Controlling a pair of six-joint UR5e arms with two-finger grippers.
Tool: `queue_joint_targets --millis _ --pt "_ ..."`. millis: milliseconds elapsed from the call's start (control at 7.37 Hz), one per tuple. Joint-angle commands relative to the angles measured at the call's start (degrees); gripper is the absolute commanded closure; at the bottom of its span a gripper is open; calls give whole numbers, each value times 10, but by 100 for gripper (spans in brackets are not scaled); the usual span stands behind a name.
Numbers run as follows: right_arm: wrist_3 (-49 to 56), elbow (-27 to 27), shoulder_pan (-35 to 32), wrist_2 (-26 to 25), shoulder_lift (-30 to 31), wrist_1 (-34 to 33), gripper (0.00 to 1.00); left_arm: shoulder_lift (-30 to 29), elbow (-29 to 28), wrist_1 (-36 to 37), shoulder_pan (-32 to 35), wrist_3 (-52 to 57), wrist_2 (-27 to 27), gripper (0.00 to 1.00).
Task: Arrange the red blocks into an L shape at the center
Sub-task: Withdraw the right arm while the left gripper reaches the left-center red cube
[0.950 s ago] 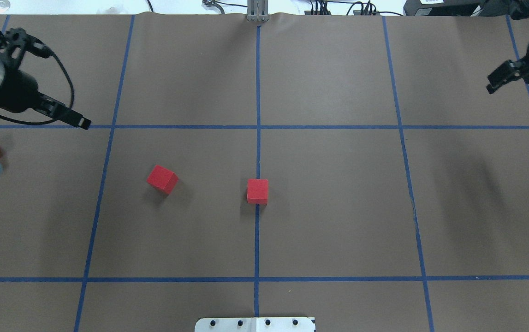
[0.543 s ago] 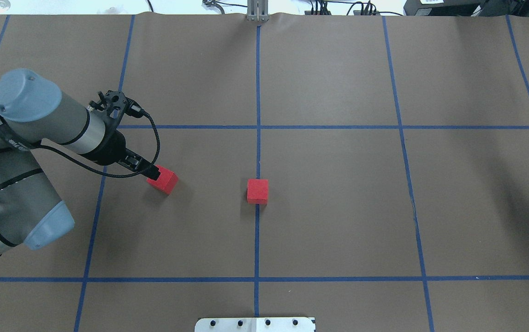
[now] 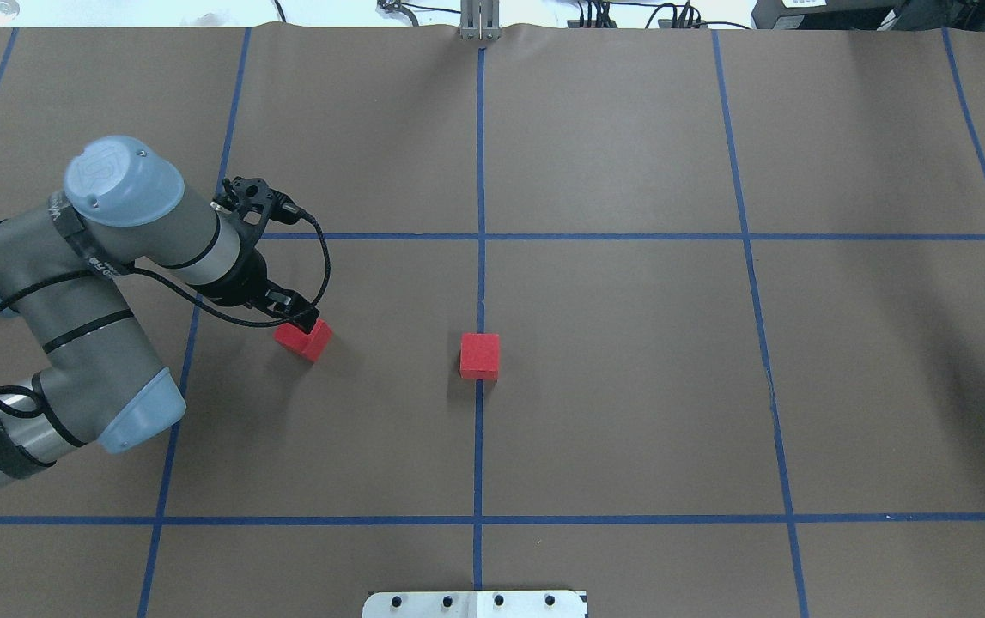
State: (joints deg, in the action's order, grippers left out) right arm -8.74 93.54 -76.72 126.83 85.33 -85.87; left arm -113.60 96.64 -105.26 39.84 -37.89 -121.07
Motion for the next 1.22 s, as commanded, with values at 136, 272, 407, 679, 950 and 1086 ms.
queue_joint_targets --millis 136,272,407,679,950,1086 --pt "-1 -1 0 0 0 0 0 -14 -11 21 -21 -3 37 0" --pt "-1 -1 0 0 0 0 0 -25 -10 50 -24 -3 48 0" --pt "-1 -1 0 0 0 0 0 -27 -9 57 -26 -3 53 0" --pt "-1 -1 0 0 0 0 0 -26 -10 57 -33 -3 53 1" --pt "-1 -4 0 0 0 0 0 -27 -11 57 -35 -3 53 9" --pt "-1 -4 0 0 -1 0 0 -27 -11 57 -35 -3 52 22"
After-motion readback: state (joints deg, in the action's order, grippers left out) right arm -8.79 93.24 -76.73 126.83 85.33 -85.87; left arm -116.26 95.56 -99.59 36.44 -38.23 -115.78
